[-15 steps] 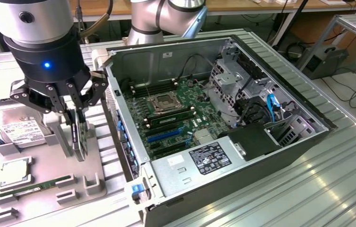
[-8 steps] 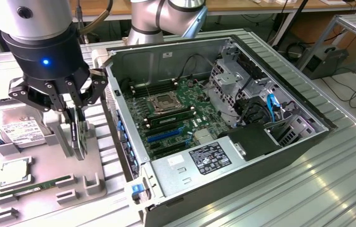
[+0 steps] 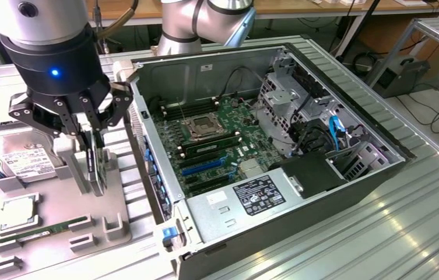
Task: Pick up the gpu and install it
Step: 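Pick up the gpu and move the gpu toward the slot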
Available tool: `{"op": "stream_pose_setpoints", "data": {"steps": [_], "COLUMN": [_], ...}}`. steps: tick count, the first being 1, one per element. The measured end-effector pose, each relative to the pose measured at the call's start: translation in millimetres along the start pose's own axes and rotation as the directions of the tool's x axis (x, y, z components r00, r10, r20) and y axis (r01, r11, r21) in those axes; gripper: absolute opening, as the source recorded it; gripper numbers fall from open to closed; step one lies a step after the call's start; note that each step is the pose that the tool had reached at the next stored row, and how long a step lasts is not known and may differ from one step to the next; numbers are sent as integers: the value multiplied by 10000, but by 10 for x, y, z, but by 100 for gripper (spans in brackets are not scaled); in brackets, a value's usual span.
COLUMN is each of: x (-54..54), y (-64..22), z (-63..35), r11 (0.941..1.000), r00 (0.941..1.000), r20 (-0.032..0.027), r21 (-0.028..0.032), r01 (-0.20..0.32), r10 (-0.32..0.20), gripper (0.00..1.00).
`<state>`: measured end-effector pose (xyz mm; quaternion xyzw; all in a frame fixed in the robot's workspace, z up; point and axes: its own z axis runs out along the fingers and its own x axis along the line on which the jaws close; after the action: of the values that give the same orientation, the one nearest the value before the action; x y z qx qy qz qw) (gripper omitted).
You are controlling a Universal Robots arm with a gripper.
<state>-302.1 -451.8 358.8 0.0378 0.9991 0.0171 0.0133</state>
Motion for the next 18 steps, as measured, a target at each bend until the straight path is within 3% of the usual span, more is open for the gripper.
{"op": "stream_pose_setpoints", "data": {"steps": [18], "x": [-3], "y": [4], "z": [-106], "r11": [10000], "r00": [10000], "r20": [0], "r21": [0], "r01": [0], "r10": [0], "gripper": [26]}}
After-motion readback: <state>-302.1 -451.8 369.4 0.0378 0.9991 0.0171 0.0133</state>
